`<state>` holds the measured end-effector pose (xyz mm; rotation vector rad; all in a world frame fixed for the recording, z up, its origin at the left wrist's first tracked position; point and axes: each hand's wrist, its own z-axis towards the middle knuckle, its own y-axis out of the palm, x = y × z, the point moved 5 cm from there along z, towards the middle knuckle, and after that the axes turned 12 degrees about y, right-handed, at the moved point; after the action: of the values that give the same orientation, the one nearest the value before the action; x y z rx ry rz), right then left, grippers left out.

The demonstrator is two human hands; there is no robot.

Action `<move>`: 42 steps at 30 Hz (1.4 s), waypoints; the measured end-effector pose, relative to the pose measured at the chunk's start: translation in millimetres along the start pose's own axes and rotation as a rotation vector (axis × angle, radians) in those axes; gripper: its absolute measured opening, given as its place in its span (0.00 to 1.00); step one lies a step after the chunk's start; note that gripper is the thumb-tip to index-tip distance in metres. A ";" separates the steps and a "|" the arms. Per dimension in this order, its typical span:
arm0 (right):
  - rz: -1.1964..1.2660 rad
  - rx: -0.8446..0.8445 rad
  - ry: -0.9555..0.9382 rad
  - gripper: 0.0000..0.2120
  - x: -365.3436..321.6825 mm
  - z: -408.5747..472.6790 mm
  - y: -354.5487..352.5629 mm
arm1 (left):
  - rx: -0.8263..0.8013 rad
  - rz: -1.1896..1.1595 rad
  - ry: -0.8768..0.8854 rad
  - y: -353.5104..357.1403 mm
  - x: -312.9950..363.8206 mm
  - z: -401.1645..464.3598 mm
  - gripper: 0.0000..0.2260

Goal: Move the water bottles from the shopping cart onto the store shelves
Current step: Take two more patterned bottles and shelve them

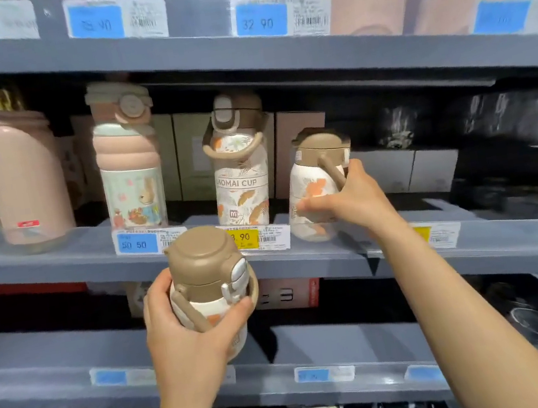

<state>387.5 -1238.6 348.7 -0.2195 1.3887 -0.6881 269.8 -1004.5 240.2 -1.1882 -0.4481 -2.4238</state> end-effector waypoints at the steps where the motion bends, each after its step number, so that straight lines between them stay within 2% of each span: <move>1: 0.008 -0.009 -0.007 0.43 1.4 0.8 0.8 | 0.004 -0.006 -0.006 1.8 0.1 -0.7 0.33; 6: -0.022 -0.013 -0.016 0.49 2.8 -0.1 -1.6 | 0.000 -0.044 -0.030 2.6 4.5 0.5 0.33; 8: 0.022 0.160 -0.126 0.51 2.6 -18.0 -16.7 | -0.024 -0.087 -0.070 -0.2 4.8 1.4 0.33; 10: 0.147 0.285 -0.321 0.46 3.8 -58.1 -28.2 | -0.094 -0.181 -0.126 0.5 4.5 1.0 0.33; 11: 0.211 0.235 -0.412 0.43 7.1 -80.1 -26.3 | -0.149 -0.242 -0.153 3.1 4.7 -0.4 0.33; 12: 0.269 0.110 -0.470 0.42 12.3 -101.1 -18.9 | -0.213 -0.305 -0.178 7.6 5.7 -2.8 0.34; 15: 0.286 -0.353 -0.445 0.50 28.1 -146.3 18.6 | -0.432 -0.454 -0.231 28.4 11.4 -14.1 0.34; 17: 0.318 -0.509 -0.346 0.54 40.6 -156.1 32.2 | -0.612 -0.532 -0.236 46.4 19.3 -24.9 0.34; 19: 0.382 -0.547 -0.280 0.50 47.7 -161.3 26.4 | -0.737 -0.597 -0.234 60.9 23.3 -32.1 0.31; 21: 0.363 -0.470 -0.283 0.47 51.7 -168.1 14.8 | -0.828 -0.650 -0.245 73.9 24.6 -37.3 0.26; 23: 0.328 -0.299 -0.273 0.48 58.3 -175.4 3.0 | -0.900 -0.664 -0.213 88.1 30.4 -41.8 0.25; 25: 0.336 -0.093 -0.263 0.49 68.6 -181.2 -8.7 | -0.930 -0.614 -0.107 100.6 40.3 -41.9 0.27; 27: 0.315 0.120 -0.269 0.50 73.6 -183.1 -22.3 | -0.927 -0.500 0.058 109.5 50.0 -38.7 0.34; 29: 0.359 0.316 -0.272 0.55 75.0 -175.4 -42.5 | -0.857 -0.292 0.253 109.2 54.4 -30.0 0.37; 32: 0.263 0.645 -0.337 0.58 63.3 -152.7 -80.2 | -0.605 0.030 0.576 90.4 44.5 -5.0 0.26; 34: 0.202 0.808 -0.359 0.57 52.7 -133.1 -97.7 | -0.420 0.225 0.764 77.8 29.3 14.7 0.23; 36: 0.167 0.898 -0.331 0.58 43.9 -109.9 -105.1 | -0.343 0.410 0.876 72.2 9.6 31.0 0.23; 38: 0.098 0.928 -0.296 0.57 38.6 -86.1 -101.3 | -0.364 0.546 0.923 70.9 -7.4 41.1 0.26; 42: 0.036 0.935 -0.224 0.56 36.4 -50.7 -94.9 | -0.380 0.653 1.002 69.9 -18.6 43.3 0.28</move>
<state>310.4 -1321.4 358.7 0.4566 0.7452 -1.1673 343.3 -1041.7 258.2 -0.0554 0.6211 -2.1699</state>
